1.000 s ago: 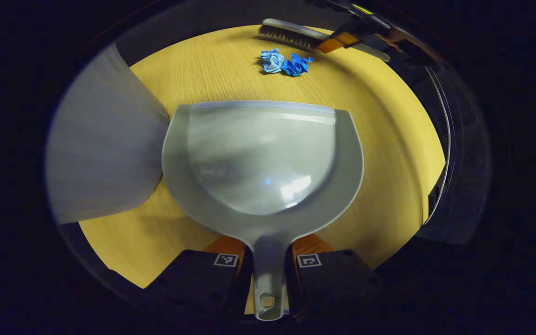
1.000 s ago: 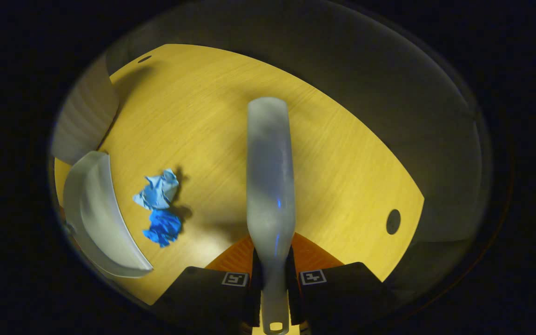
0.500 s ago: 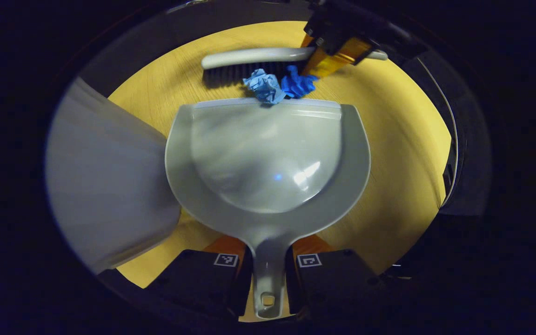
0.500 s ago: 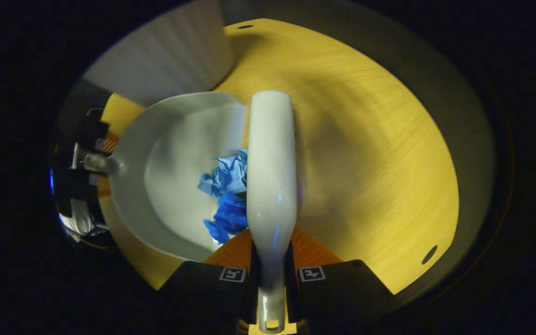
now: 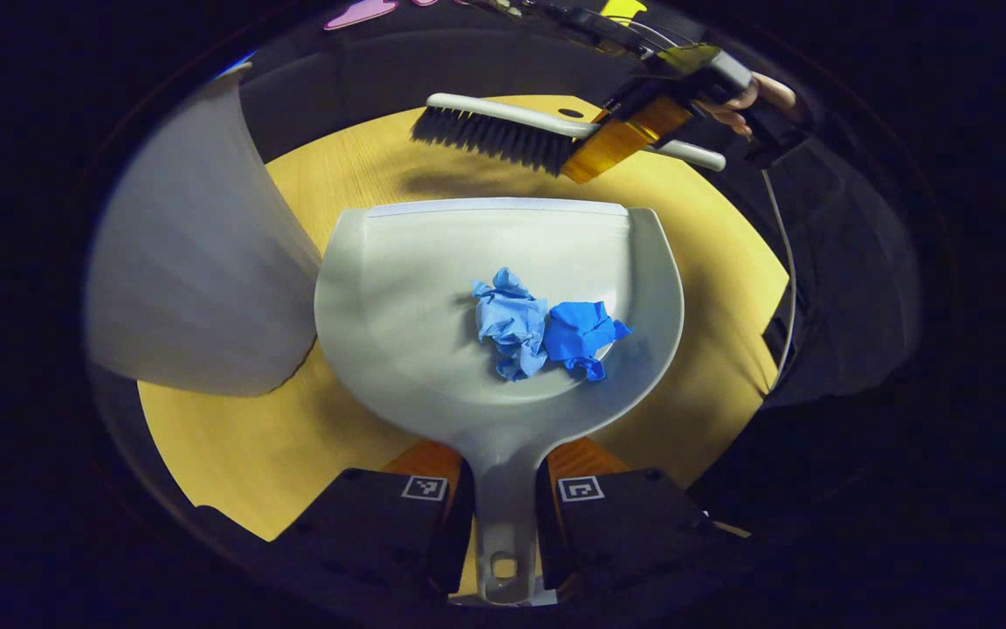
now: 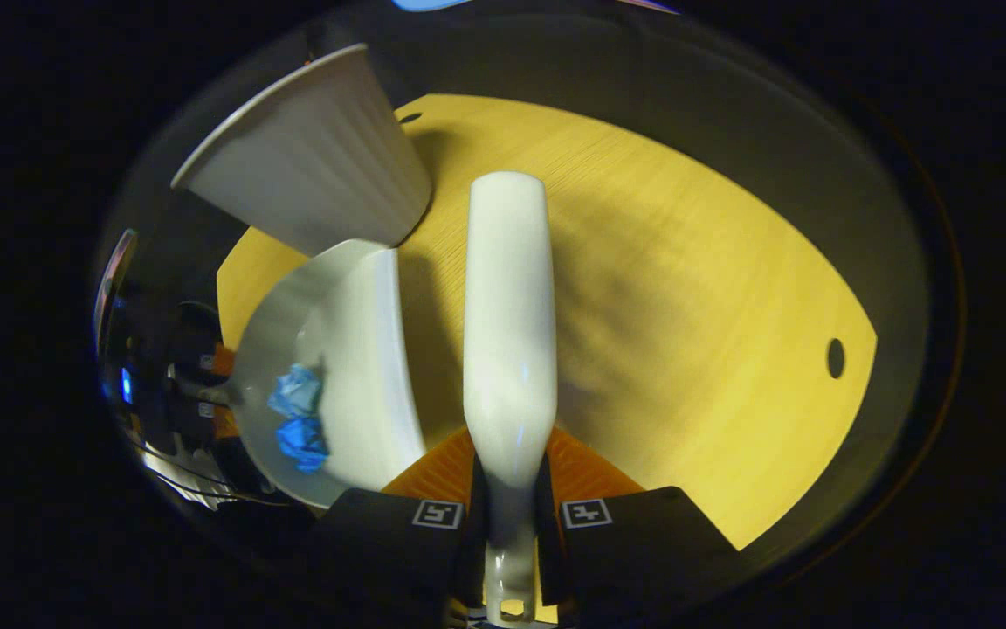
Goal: Pick up the small broom and dustpan from the desktop, sweep the trash into the dustpan with the broom, and then empty the trash into the garbage bin.
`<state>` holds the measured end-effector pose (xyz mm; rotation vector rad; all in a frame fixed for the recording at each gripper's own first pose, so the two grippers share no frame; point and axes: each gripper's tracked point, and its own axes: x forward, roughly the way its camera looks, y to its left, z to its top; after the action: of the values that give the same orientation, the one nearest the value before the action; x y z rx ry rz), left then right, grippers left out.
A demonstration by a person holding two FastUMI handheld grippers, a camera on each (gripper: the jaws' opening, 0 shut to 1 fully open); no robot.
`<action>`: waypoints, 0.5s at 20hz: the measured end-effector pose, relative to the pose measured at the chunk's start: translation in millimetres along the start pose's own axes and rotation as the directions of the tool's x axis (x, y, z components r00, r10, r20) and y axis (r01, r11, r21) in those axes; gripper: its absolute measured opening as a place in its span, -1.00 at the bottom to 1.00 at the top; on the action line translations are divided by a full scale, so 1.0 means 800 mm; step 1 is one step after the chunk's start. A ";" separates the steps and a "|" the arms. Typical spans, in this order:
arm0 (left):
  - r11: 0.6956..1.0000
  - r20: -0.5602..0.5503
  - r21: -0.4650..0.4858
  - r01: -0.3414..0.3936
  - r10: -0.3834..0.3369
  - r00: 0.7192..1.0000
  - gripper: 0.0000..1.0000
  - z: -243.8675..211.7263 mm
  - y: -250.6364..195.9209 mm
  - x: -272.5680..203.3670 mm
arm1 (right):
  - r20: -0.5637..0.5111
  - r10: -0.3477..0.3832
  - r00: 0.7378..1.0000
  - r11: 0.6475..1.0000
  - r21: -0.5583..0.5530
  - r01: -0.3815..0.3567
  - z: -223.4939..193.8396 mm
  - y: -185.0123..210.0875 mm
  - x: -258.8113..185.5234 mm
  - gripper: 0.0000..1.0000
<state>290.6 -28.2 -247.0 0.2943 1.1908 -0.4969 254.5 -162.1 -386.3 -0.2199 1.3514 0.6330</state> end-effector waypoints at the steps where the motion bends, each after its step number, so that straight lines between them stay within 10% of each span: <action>1: 1.000 0.007 0.016 -0.001 0.001 1.000 -0.41 0.007 -0.003 -0.020 | 0.038 -0.018 0.999 0.999 0.034 0.017 -0.015 0.007 -0.007 -0.46; 10: 0.969 0.066 -0.092 -0.229 0.235 0.970 -0.41 0.147 0.088 -0.175 | 0.183 -0.003 0.983 0.933 0.354 -0.063 -0.055 0.010 -0.006 -0.46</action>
<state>382.2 6.5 -77.6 0.3350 1.0833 -0.2510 212.9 -179.0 -389.8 0.1517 1.2702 0.4096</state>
